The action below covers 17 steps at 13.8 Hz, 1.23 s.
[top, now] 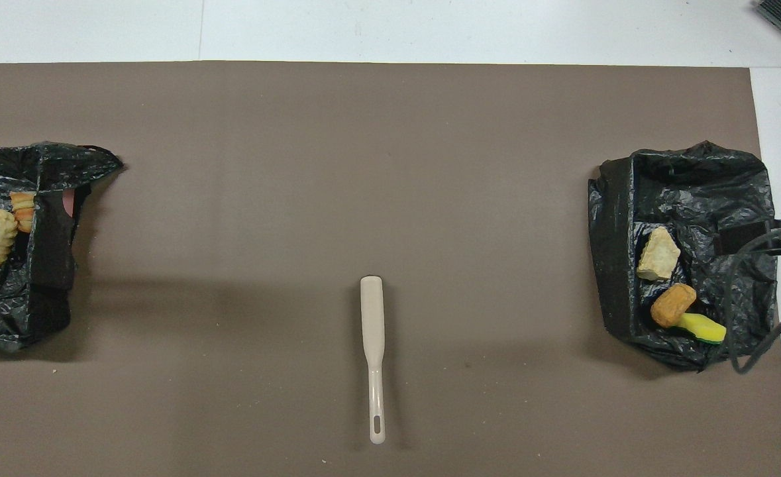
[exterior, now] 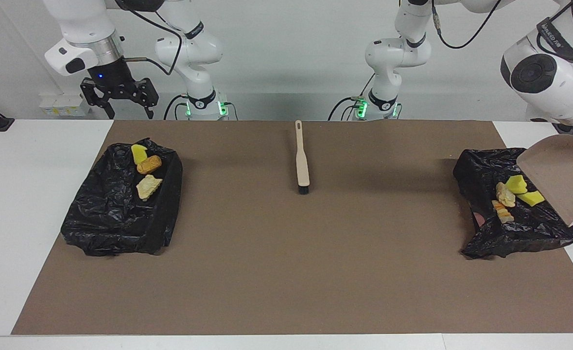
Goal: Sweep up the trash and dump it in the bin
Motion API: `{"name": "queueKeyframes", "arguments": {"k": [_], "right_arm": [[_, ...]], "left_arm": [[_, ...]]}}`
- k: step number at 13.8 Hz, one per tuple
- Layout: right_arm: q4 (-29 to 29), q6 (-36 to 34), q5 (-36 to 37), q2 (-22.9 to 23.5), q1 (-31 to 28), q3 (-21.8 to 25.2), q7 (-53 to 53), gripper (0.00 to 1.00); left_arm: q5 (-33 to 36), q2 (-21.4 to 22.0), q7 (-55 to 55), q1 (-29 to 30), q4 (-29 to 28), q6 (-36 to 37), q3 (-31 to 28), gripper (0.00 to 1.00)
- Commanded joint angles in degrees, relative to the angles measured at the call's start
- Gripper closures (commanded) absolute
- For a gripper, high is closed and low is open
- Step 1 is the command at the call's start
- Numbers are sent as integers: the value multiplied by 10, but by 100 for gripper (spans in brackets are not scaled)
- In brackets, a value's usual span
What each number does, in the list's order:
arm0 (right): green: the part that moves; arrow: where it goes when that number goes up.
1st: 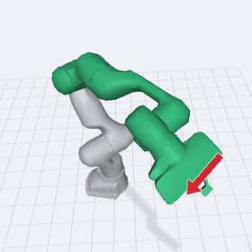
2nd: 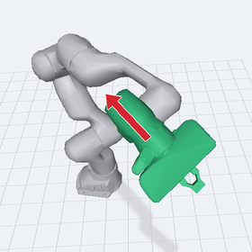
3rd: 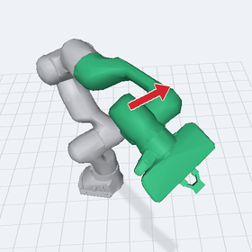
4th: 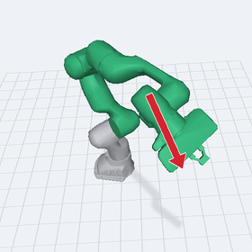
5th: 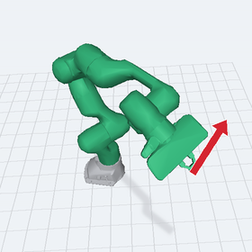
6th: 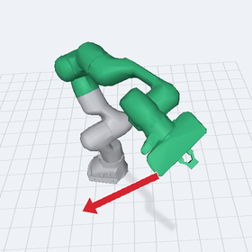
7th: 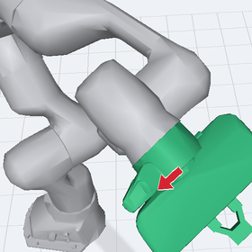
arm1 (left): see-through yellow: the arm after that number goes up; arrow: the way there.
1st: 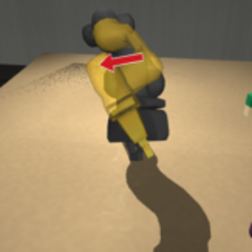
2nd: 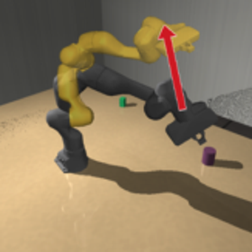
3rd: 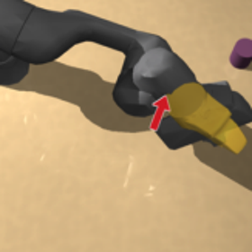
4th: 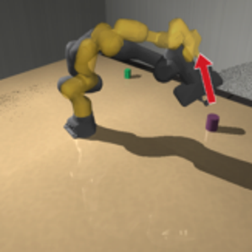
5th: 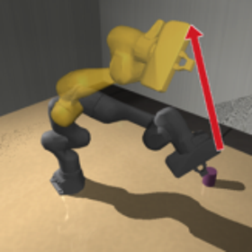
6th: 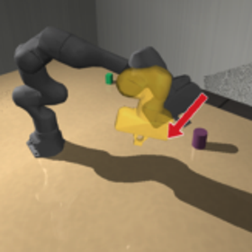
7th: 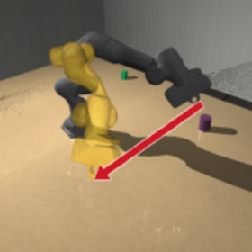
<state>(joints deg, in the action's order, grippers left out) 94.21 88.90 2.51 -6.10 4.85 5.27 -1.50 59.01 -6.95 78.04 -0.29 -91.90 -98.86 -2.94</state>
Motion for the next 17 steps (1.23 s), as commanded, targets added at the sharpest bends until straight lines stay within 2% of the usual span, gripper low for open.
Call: {"name": "queueKeyframes", "arguments": {"k": [1,4,6,8,9,14,17], "right_arm": [[-1,8,0,6,2,10,-18,0],[-1,28,0,11,21,46,-35,0],[0,19,-3,7,-1,28,-34,0],[1,17,-5,7,-36,-10,-35,0],[1,16,-5,7,-35,-11,-35,0],[11,15,-6,0,-31,-11,-34,0],[4,16,-1,3,-34,-7,-35,0]], "left_arm": [[-76,16,-10,-32,-16,30,-5,100],[-171,15,-23,-79,-19,70,-6,100],[-234,8,-75,-115,-21,89,-6,100],[-290,5,-130,-140,-21,97,-6,100],[-323,5,-161,-150,-21,98,-6,100],[-429,5,-394,-225,-22,105,-6,100],[-469,-16,-537,-271,-15,93,-5,100]]}}
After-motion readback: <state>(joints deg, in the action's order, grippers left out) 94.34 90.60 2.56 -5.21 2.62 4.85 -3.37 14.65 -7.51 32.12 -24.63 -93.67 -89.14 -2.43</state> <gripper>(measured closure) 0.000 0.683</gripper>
